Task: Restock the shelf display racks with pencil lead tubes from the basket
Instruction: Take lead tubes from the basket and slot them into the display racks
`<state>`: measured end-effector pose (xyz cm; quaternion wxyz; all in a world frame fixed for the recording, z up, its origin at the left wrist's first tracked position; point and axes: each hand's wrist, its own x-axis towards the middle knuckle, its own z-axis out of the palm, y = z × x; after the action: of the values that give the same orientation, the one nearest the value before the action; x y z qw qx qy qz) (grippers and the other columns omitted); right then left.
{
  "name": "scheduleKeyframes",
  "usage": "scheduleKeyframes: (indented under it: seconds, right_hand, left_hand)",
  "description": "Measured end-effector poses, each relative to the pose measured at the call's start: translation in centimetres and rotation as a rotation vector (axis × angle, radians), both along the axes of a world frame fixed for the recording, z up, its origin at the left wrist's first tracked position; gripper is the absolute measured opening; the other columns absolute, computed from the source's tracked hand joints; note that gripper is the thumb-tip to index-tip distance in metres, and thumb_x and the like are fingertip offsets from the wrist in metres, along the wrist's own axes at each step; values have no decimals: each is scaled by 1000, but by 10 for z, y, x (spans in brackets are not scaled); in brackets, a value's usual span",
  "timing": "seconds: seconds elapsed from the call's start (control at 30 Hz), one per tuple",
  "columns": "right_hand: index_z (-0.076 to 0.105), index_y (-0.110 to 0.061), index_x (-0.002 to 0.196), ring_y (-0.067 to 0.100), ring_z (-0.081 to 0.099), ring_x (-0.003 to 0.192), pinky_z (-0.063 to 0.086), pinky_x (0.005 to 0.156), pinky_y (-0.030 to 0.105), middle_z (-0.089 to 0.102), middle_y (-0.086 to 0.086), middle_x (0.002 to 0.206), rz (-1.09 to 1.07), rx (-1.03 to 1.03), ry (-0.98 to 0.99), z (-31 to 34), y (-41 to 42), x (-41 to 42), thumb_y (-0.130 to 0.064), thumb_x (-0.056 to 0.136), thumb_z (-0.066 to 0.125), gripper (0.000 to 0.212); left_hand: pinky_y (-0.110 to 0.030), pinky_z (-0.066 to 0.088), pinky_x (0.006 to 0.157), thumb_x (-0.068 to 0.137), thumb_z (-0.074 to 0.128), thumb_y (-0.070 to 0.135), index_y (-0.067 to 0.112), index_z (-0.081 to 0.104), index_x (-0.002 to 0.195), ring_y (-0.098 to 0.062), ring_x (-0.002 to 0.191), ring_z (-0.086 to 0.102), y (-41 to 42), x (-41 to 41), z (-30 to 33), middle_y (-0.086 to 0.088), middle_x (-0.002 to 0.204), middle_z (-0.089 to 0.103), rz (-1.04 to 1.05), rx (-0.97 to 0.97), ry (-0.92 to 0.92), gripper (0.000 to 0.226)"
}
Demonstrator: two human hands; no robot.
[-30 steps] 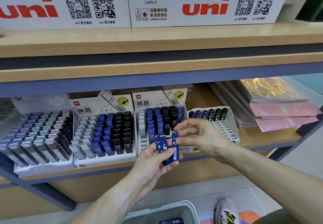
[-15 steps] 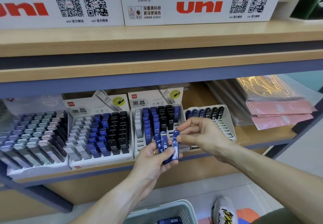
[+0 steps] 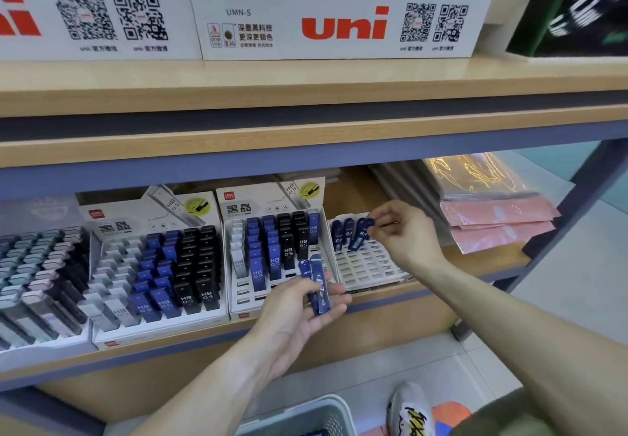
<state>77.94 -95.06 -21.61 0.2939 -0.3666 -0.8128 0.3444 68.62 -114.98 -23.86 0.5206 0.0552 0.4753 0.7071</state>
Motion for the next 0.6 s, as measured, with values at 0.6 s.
scheduleKeyframes:
  seconds: [0.6]
  right_hand:
    - [67,-25,97,5,65,79,46,68,8,67,-11,84,216,287,-184,-14,11,-24,-7,88,73,20]
  left_hand:
    - [-38,60,87,105,49,4,3,61,126,-29,102,74,30,3,-11,-15,109,77,9,-59,116,24]
